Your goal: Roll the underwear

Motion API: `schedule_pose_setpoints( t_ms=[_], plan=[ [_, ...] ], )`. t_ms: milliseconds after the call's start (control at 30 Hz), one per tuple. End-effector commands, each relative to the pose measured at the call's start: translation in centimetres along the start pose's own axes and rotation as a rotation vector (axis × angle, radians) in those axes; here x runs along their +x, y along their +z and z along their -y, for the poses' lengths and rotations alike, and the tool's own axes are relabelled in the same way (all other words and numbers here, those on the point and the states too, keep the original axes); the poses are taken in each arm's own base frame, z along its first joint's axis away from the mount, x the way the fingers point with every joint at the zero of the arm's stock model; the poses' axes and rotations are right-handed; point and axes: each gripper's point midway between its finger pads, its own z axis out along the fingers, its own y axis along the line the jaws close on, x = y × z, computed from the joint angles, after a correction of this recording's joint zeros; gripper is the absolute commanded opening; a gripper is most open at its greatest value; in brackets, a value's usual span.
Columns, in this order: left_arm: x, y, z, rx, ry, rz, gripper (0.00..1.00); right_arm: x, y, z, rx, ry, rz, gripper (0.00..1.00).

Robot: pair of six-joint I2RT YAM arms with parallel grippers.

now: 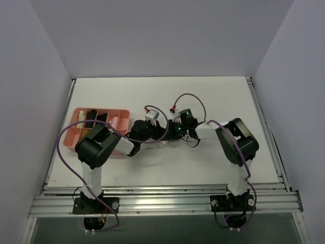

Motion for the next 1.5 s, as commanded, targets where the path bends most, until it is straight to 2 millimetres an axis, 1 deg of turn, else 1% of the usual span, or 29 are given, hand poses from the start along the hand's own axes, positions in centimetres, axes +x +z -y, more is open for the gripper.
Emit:
schedule_pose_setpoints(
  t_ms=[0, 33, 167, 200, 267, 300, 333, 400, 433, 500, 533, 600, 633, 667, 700, 733, 800, 833, 933, 1100, 1200, 1300, 1333, 1400, 1433, 1467],
  plan=[
    [0.6, 0.4, 0.1, -0.031, -0.001, -0.023, 0.13, 12.0, -2.4, 9.5, 0.378, 0.148, -0.318, 0.04],
    [0.3, 0.3, -0.2, -0.045, 0.002, -0.017, 0.13, 11.9, -2.3, 9.4, 0.373, 0.144, -0.314, 0.04],
    [1.1, 0.1, -1.3, -0.101, 0.012, -0.042, 0.12, 11.3, -2.1, 9.0, 0.355, 0.141, -0.305, 0.04],
    [1.2, -0.1, -1.9, -0.131, 0.012, -0.037, 0.12, 11.1, -2.0, 8.9, 0.351, 0.141, -0.301, 0.05],
    [1.1, -0.6, -2.4, -0.154, 0.005, -0.017, 0.12, 10.7, -2.0, 8.5, 0.341, 0.133, -0.292, 0.06],
    [1.5, -0.9, -2.9, -0.167, 0.001, -0.023, 0.11, 10.5, -2.0, 8.4, 0.340, 0.129, -0.291, 0.07],
    [1.1, -1.1, -3.3, -0.180, -0.004, -0.013, 0.11, 10.2, -2.0, 8.2, 0.334, 0.122, -0.281, 0.07],
    [1.0, -1.7, -4.2, -0.220, -0.007, -0.005, 0.11, 10.0, -2.0, 8.2, 0.332, 0.120, -0.277, 0.07],
    [0.4, -2.0, -4.5, -0.234, -0.005, 0.010, 0.12, 10.0, -2.0, 8.1, 0.332, 0.115, -0.280, 0.06],
    [-0.1, -2.2, -4.8, -0.237, -0.005, 0.014, 0.12, 10.2, -2.1, 8.2, 0.332, 0.113, -0.286, 0.04],
    [-0.9, -2.3, -4.7, -0.228, -0.008, 0.024, 0.13, 10.3, -2.0, 8.3, 0.334, 0.116, -0.288, 0.04],
    [-1.5, -2.5, -5.5, -0.240, -0.023, 0.035, 0.13, 10.4, -2.0, 8.3, 0.330, 0.117, -0.289, 0.04],
    [-1.5, -2.3, -4.9, -0.197, -0.028, 0.024, 0.13, 10.5, -1.9, 8.4, 0.329, 0.117, -0.290, 0.04],
    [-1.5, -2.2, -5.2, -0.197, -0.033, 0.021, 0.13, 10.5, -1.9, 8.3, 0.326, 0.118, -0.291, 0.04],
    [-1.3, -2.2, -5.2, -0.193, -0.035, 0.017, 0.13, 10.4, -1.9, 8.4, 0.326, 0.117, -0.289, 0.04],
    [-0.6, -2.2, -5.4, -0.198, -0.036, 0.003, 0.13, 10.5, -1.8, 8.4, 0.326, 0.117, -0.290, 0.04],
    [0.1, -2.2, -5.4, -0.188, -0.041, -0.005, 0.13, 10.4, -1.7, 8.3, 0.321, 0.119, -0.290, 0.04],
    [0.8, -2.1, -5.6, -0.188, -0.045, -0.020, 0.12, 10.1, -1.7, 8.1, 0.317, 0.112, -0.284, 0.05],
    [1.7, -2.2, -5.5, -0.173, -0.053, -0.031, 0.12, 9.2, -1.9, 7.4, 0.304, 0.101, -0.263, 0.09],
    [2.1, -2.3, -5.5, -0.167, -0.052, -0.036, 0.12, 8.1, -2.2, 6.7, 0.302, 0.082, -0.243, 0.14],
    [1.7, -2.4, -5.3, -0.166, -0.049, -0.029, 0.12, 7.4, -2.3, 6.4, 0.300, 0.075, -0.228, 0.15],
    [0.8, -2.8, -5.1, -0.168, -0.034, -0.023, 0.12, 7.5, -2.4, 6.3, 0.310, 0.077, -0.234, 0.11],
    [-0.7, -3.0, -4.9, -0.171, -0.016, 0.004, 0.12, 7.7, -2.4, 6.5, 0.315, 0.077, -0.243, 0.09],
    [-1.4, -3.4, -4.9, -0.191, -0.002, -0.010, 0.13, 8.0, -2.4, 6.8, 0.324, 0.082, -0.250, 0.08],
    [-2.6, -3.7, -4.7, -0.202, 0.018, 0.000, 0.14, 8.2, -2.3, 6.9, 0.327, 0.084, -0.254, 0.08],
    [-3.3, -3.9, -4.4, -0.200, 0.028, 0.008, 0.15, 8.4, -2.3, 7.0, 0.326, 0.089, -0.256, 0.08]
  ],
)
